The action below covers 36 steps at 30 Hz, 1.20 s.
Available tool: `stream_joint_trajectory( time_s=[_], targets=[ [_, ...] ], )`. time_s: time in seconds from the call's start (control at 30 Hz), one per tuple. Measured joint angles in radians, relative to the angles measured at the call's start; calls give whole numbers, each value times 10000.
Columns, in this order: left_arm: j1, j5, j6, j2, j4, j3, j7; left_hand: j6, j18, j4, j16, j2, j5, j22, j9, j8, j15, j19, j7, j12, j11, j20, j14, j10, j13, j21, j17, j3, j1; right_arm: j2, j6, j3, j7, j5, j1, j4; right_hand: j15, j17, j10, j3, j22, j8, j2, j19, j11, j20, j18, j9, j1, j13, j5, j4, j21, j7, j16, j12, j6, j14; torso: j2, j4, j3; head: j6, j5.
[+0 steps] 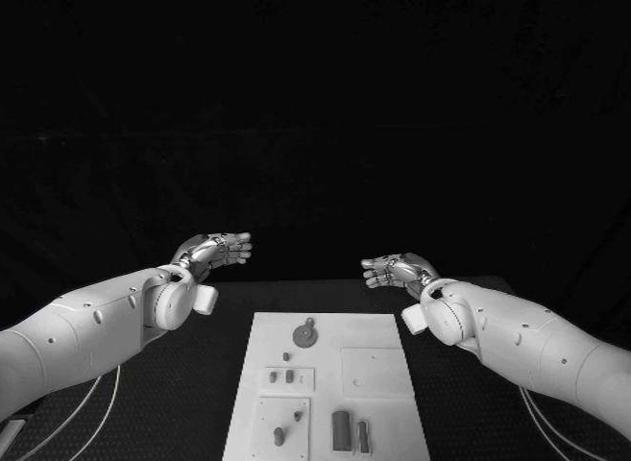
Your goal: Assemble the parts on the task board
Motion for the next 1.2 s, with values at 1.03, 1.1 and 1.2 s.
stream_joint_trajectory(
  time_s=[1.03, 1.1, 1.2],
  targets=[
    [-1652, 104, -4613, -1673, 6238, 1075, 945, -7334, 7, 2345, -2526, 1159, -486, -12593, -4456, -2808, -1407, -5462, -1300, -580, -1072, -576, -7547, -9820, -767, -3080, -4924, -4559, -9219, -2613, -4060, -488, 1689, 2276, -328, 6402, -1320, -5890, -9242, -4630, -6855, -2249, 854, -5718, -1339, -2074, -1870, -5267, -8541, -2499, -1359, 2844, -4614, -1485, -2894, -2491, -8019, -8717, -529, -28, -74, -313, 94],
    [-1737, 115, -5052, -1762, 6577, 1129, 1054, -7334, 6, 2345, -2526, 1159, -486, -12620, -4461, -2808, -1407, -5463, -1300, -580, -1072, -575, -7547, -9820, -769, -3081, -4927, -4559, -9218, -2768, -4471, -516, 1879, 2502, -349, 6803, -1320, -5892, -9242, -4631, -6857, -2249, 854, -5718, -1339, -2074, -1870, -5269, -8541, -2500, -1359, 2844, -4614, -1485, -2894, -2491, -8019, -8717, -529, -28, -75, -313, 94],
    [-1836, 132, -5672, -1868, 6982, 1195, 1215, -7334, 7, 2345, -2526, 1160, -486, -12626, -4467, -2808, -1407, -5462, -1300, -580, -1072, -575, -7547, -9820, -772, -3081, -4928, -4559, -9218, -2964, -5073, -548, 2152, 2837, -372, 7306, -1319, -5895, -9242, -4630, -6857, -2249, 854, -5718, -1339, -2074, -1870, -5269, -8541, -2500, -1359, 2844, -4614, -1485, -2894, -2491, -8019, -8717, -530, -28, -75, -313, 94]
  ],
)
